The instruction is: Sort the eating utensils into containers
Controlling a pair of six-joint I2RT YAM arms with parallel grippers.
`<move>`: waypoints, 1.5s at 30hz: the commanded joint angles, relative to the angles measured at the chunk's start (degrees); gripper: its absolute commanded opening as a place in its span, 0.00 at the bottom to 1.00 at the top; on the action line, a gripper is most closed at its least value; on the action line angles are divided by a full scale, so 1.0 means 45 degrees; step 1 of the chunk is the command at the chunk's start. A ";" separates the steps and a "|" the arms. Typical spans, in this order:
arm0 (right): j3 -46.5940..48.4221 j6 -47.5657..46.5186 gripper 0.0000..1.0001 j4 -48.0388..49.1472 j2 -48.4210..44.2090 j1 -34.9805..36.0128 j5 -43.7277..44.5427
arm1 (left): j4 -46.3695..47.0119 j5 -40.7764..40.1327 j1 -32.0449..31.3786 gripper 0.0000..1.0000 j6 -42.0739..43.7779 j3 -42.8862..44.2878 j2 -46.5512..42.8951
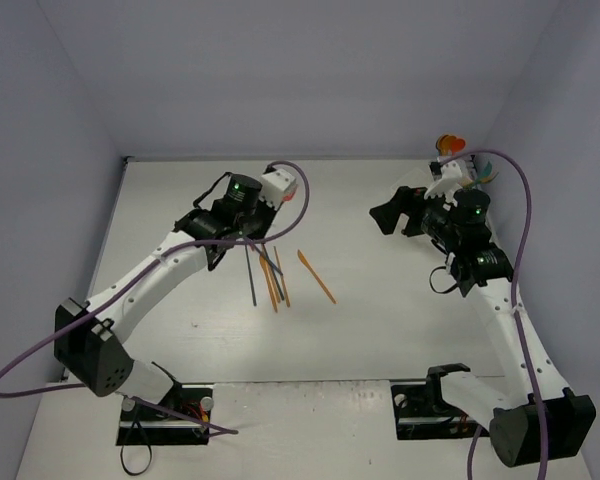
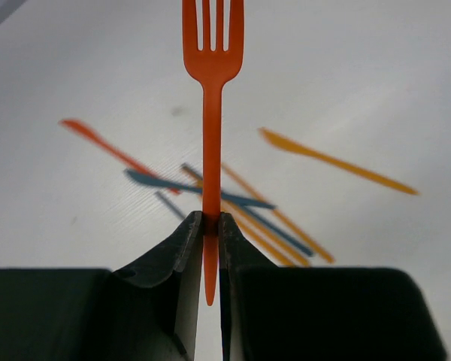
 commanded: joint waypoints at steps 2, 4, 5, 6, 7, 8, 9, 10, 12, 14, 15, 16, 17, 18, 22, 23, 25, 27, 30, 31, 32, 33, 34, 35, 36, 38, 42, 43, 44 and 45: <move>0.1604 -0.0374 0.81 0.0926 0.0638 0.1420 0.0006 | 0.0598 0.2153 -0.1091 0.00 0.0013 0.0518 -0.0706; 0.1906 -0.0519 0.81 0.0952 0.0838 0.1892 0.0306 | 0.0572 0.2300 -0.1344 0.00 -0.0023 0.0651 -0.0774; 0.2029 -0.0537 0.80 0.0970 0.0979 0.2047 0.0429 | 0.0559 0.2341 -0.1517 0.00 -0.0037 0.0764 -0.0815; 0.2090 -0.0548 0.79 0.0993 0.1076 0.2213 0.0463 | 0.0559 0.2330 -0.1621 0.00 -0.0041 0.0845 -0.0815; 0.2332 -0.0531 0.79 0.1023 0.1228 0.2467 0.0599 | 0.0559 0.2278 -0.1738 0.00 -0.0057 0.0928 -0.0816; 0.2439 -0.0507 0.78 0.1011 0.1346 0.2667 0.0716 | 0.0559 0.2231 -0.1821 0.00 -0.0069 0.0975 -0.0828; 0.2524 -0.0494 0.78 0.1009 0.1459 0.2886 0.0825 | 0.0559 0.2184 -0.1892 0.00 -0.0076 0.1014 -0.0830; 0.2582 -0.0494 0.78 0.1019 0.1565 0.3127 0.0922 | 0.0559 0.2135 -0.1951 0.00 -0.0076 0.1043 -0.0821; 0.2673 -0.0532 0.77 0.1043 0.1761 0.3631 0.1207 | 0.0520 0.2088 -0.2099 0.00 -0.0095 0.1079 -0.0758; 0.2694 -0.0533 0.76 0.1024 0.1898 0.3949 0.1626 | 0.0539 0.2093 -0.2182 0.00 -0.0176 0.1072 -0.0744; 0.2694 -0.0533 0.76 0.1024 0.1954 0.4184 0.1784 | 0.0539 0.2070 -0.2216 0.00 -0.0210 0.1061 -0.0756; 0.2676 -0.0515 0.76 0.1024 0.2012 0.4294 0.1905 | 0.0539 0.2068 -0.2237 0.00 -0.0212 0.1060 -0.0756; 0.2657 -0.0505 0.75 0.1024 0.2062 0.4409 0.2111 | 0.0539 0.2042 -0.2247 0.00 -0.0212 0.1051 -0.0765; 0.2637 -0.0495 0.74 0.1024 0.2110 0.4525 0.2324 | 0.0539 0.2013 -0.2257 0.00 -0.0212 0.1041 -0.0775; 0.2627 -0.0550 0.64 0.1024 0.2213 0.4941 0.2936 | 0.0550 0.1904 -0.2277 0.00 -0.0212 0.1012 -0.0824; 0.2616 -0.0573 0.61 0.1026 0.2213 0.4989 0.3076 | 0.0538 0.1894 -0.2276 0.00 -0.0212 0.1002 -0.0834; 0.2616 -0.0592 0.53 0.1044 0.2229 0.5052 0.3239 | 0.0528 0.1912 -0.2266 0.00 -0.0212 0.0993 -0.0851; 0.2584 -0.0575 0.45 0.1044 0.2284 0.5064 0.3279 | 0.0539 0.1912 -0.2277 0.00 -0.0212 0.0982 -0.0874; 0.2554 -0.0564 0.34 0.1044 0.2349 0.5095 0.3356 | 0.0500 0.1881 -0.2297 0.00 -0.0201 0.0931 -0.0893; 0.2532 -0.0559 0.32 0.1044 0.2369 0.5109 0.3392 | 0.0500 0.1867 -0.2290 0.00 -0.0180 0.0917 -0.0900; 0.2520 -0.0536 0.29 0.1044 0.2404 0.5121 0.3417 | 0.0500 0.1855 -0.2278 0.00 -0.0156 0.0905 -0.0912; 0.2507 -0.0533 0.26 0.1055 0.2443 0.5146 0.3431 | 0.0488 0.1865 -0.2289 0.00 -0.0142 0.0892 -0.0924; 0.2504 -0.0528 0.22 0.1063 0.2481 0.5171 0.3448 | 0.0481 0.1858 -0.2297 0.00 -0.0125 0.0880 -0.0937; 0.2516 -0.0516 0.17 0.1063 0.2518 0.5196 0.3473 | 0.0481 0.1822 -0.2297 0.00 -0.0100 0.0867 -0.0949; 0.2518 -0.0524 0.13 0.1073 0.2535 0.5210 0.3487 | 0.0480 0.1795 -0.2287 0.00 -0.0095 0.0855 -0.0952; 0.2533 -0.0548 0.06 0.1083 0.2559 0.5249 0.3555 | 0.0480 0.1747 -0.2277 0.00 -0.0095 0.0831 -0.0952; 0.2580 -0.0715 0.00 0.1064 0.2405 0.5242 0.4177 | 0.0459 0.1410 -0.2297 0.06 -0.0212 0.0727 -0.0909; 0.2620 -0.0793 0.00 0.1062 0.2364 0.5261 0.4371 | 0.0437 0.1060 -0.2295 0.13 -0.0241 0.0707 -0.0873; 0.2669 -0.0875 0.00 0.1046 0.2299 0.5277 0.4550 | 0.0389 0.0879 -0.2279 0.26 -0.0564 0.0691 -0.0856; 0.2674 -0.0885 0.00 0.1044 0.2291 0.5279 0.4776 | 0.0383 0.0858 -0.2277 0.28 -0.0603 0.0689 -0.0871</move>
